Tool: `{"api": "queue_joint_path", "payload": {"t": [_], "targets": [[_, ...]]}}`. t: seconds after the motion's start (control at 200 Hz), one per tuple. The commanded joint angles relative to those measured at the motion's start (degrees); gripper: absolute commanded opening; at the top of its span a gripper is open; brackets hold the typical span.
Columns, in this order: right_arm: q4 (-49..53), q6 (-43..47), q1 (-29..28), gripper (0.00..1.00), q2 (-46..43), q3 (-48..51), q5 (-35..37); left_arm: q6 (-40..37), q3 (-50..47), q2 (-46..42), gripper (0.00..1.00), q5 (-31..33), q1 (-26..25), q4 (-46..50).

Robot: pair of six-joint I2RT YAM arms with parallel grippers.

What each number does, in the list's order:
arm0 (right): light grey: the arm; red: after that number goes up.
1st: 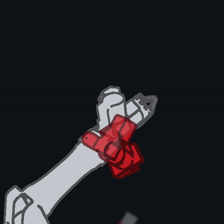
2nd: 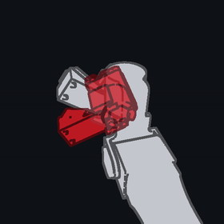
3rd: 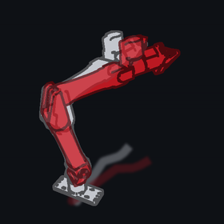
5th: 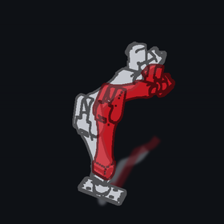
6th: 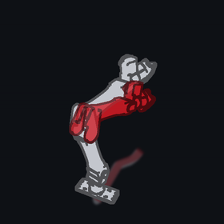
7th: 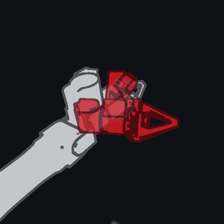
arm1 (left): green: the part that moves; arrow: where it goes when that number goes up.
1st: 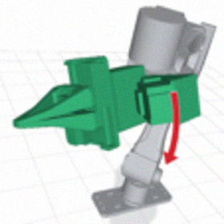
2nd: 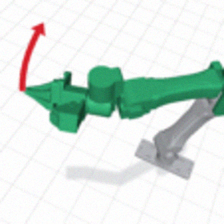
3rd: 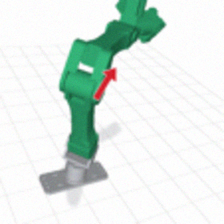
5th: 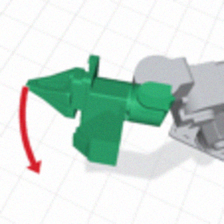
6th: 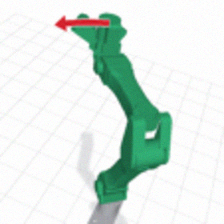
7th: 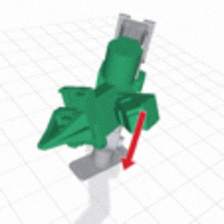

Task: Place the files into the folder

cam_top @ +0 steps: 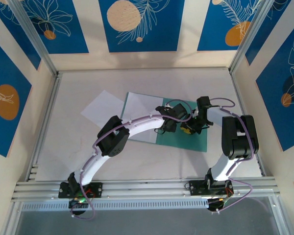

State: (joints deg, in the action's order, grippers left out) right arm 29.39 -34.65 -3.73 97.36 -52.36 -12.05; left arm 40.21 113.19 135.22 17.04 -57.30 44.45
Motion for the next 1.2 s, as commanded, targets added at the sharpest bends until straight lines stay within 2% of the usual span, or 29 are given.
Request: {"api": "queue_joint_path", "payload": {"t": [0.0,0.245,0.37,0.555,1.195], "targets": [[1.0,-0.8,-0.4,0.26,-0.2,-0.8,-1.2,0.3,1.2,-0.4,0.25,1.2,-0.7,2.7],[1.0,-0.7,-0.6,0.26,0.1,-1.1,-1.1,0.6,1.1,-0.7,0.16,1.4,-0.7,2.9],[1.0,-0.7,-0.6,0.26,0.2,-1.2,-1.1,0.6,1.0,-0.8,0.17,1.4,-0.6,3.0],[1.0,-0.4,-0.6,0.26,0.2,-1.2,-0.9,0.5,1.1,-0.8,0.22,1.5,-0.7,3.1],[1.2,-0.1,-0.6,0.26,0.2,-1.4,-0.6,0.8,1.1,-1.5,0.22,2.2,-0.8,3.1]]}}
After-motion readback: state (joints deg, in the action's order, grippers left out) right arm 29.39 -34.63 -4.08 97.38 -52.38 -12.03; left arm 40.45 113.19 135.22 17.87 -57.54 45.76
